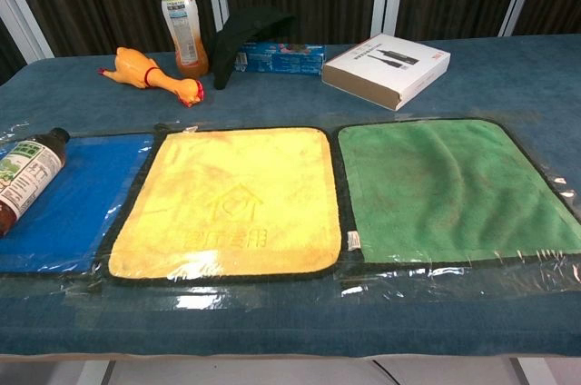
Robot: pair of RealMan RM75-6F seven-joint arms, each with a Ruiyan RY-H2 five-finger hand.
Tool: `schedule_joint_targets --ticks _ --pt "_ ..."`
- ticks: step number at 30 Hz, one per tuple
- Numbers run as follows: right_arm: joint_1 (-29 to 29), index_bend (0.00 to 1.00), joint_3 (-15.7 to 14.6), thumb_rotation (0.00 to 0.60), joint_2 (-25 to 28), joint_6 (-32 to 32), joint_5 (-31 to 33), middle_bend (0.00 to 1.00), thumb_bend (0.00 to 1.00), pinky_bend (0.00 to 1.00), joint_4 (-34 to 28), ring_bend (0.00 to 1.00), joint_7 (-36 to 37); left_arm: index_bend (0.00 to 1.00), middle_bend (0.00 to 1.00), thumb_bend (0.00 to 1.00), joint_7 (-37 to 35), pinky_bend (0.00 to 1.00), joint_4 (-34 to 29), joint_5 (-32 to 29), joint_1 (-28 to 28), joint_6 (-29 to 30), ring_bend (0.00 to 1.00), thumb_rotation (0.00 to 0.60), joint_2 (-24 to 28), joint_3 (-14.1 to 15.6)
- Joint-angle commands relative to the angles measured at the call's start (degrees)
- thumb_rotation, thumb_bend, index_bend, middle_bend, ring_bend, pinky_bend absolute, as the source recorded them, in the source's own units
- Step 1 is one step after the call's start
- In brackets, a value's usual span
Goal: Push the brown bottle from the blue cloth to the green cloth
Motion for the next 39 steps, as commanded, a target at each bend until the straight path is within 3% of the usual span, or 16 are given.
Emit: schedule_joint_targets --ticks 1,8,18,28,39 --pt "-0.2 0.0 -0.18 0.6 0.42 -1.06 0.33 0.0 0.21 0.02 0.35 0.0 0.4 0.0 0.14 0.12 0.61 0.17 1.01 -3.95 -1.69 -5.0 0.08 0.223 0.1 0.86" --pt "-0.2 0.0 -1.25 0.6 1.23 -2.43 -1.16 0.0 0.21 0.02 1.87 0.0 4.59 0.0 0.14 0.13 6.65 0.17 4.08 -10.42 -6.36 -6.91 0.08 0.223 -3.04 3.86" --pt "-3.13 0.0 -1.37 0.6 0.28 1.57 -2.8 0.0 0.21 0.02 5.48 0.0 5.81 0.0 0.14 0.12 12.17 0.17 5.41 -18.1 -11.27 -8.9 0.11 0.176 -5.26 7.3" --pt "-4.05 0.0 -2.75 0.6 0.67 2.88 -5.13 0.0 0.21 0.02 7.54 0.0 9.36 0.0 0.14 0.12 13.08 0.18 6.88 -19.38 -12.86 -11.58 0.13 0.204 -6.65 8.2" --pt "-4.78 0.0 -2.52 0.6 0.1 3.15 -5.16 0.0 0.21 0.02 9.6 0.0 10.84 0.0 0.15 0.13 10.84 0.22 4.92 -18.81 -13.91 -15.64 0.14 0.237 -6.7 6.97"
